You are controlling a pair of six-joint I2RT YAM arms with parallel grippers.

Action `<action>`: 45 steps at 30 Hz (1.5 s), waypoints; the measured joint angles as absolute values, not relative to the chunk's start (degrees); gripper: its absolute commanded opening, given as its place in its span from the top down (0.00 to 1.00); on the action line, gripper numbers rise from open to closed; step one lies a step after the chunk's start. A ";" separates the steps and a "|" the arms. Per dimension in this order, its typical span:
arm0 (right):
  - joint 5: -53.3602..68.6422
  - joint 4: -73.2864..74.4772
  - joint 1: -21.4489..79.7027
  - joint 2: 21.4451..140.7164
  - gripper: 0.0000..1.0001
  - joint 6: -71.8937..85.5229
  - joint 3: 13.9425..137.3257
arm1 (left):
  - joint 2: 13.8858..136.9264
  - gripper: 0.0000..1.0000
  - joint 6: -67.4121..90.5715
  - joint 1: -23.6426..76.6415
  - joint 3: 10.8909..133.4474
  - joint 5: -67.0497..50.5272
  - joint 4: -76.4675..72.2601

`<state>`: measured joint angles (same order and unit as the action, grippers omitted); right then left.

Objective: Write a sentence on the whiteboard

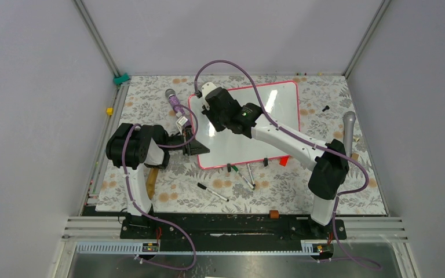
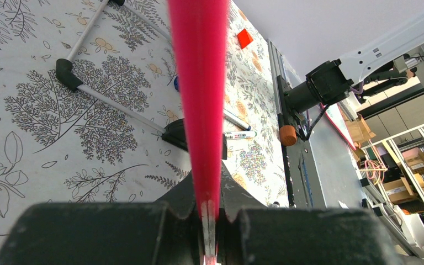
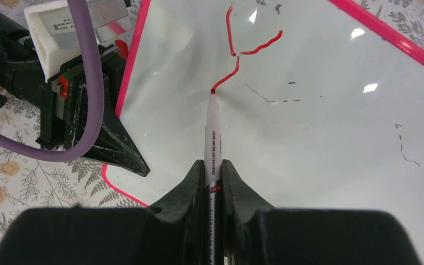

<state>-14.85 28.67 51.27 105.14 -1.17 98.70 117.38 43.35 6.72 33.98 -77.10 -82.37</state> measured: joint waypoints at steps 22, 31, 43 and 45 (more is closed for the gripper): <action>-12.86 30.92 51.27 102.06 1.00 -0.86 97.41 | 117.38 1.00 43.00 6.72 33.98 -77.10 -82.46; -16.01 28.77 50.83 97.95 1.00 -1.13 96.88 | 117.38 1.00 42.94 6.72 33.98 -77.10 -82.46; -20.53 29.54 50.46 100.49 1.00 -3.27 97.58 | 117.38 1.00 42.94 6.72 33.98 -77.10 -82.48; -20.62 29.93 50.46 101.25 1.00 -3.46 98.10 | 117.38 1.00 42.94 6.72 33.98 -77.10 -82.48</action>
